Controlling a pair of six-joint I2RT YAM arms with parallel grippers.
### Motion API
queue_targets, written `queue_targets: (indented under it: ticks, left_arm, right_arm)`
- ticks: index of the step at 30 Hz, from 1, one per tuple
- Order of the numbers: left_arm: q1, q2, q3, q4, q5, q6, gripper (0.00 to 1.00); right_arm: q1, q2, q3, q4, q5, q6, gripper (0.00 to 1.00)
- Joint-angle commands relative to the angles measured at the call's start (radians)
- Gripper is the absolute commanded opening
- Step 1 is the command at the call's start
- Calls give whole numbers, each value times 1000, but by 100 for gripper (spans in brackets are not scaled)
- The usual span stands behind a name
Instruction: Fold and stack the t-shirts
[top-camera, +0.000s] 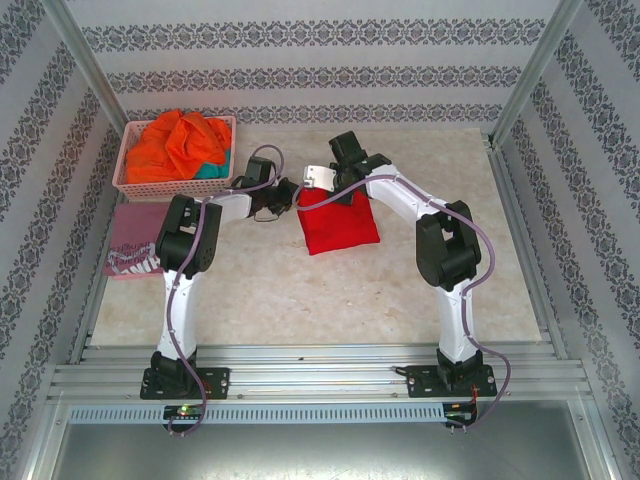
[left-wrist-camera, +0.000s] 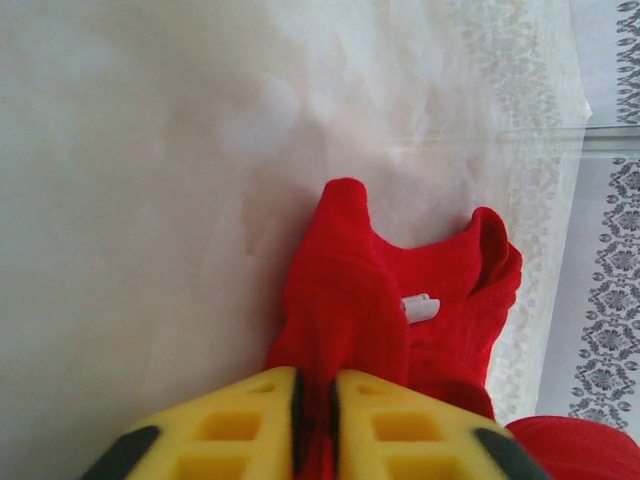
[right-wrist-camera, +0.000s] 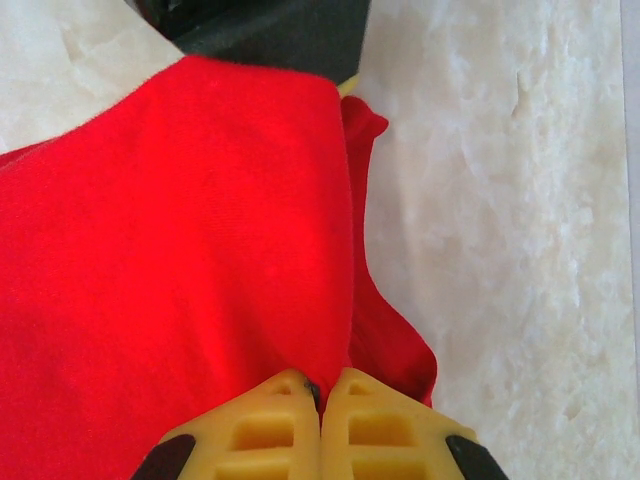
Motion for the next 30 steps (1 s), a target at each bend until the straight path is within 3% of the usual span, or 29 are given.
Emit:
queue_targets:
  ticks: [1,9,30]
  left_arm:
    - [-2,19,-1,8,-9,-17,3]
    - [8,75,53,-63,24,32,0]
    - [39,119,50,-75,34,46,0]
  right_arm:
    - [-3,-35,-12,10,-23,23,0]
    - [-3,-57,-19,59,3,10,0]
    - [-9,74,158,26,20,-6,0]
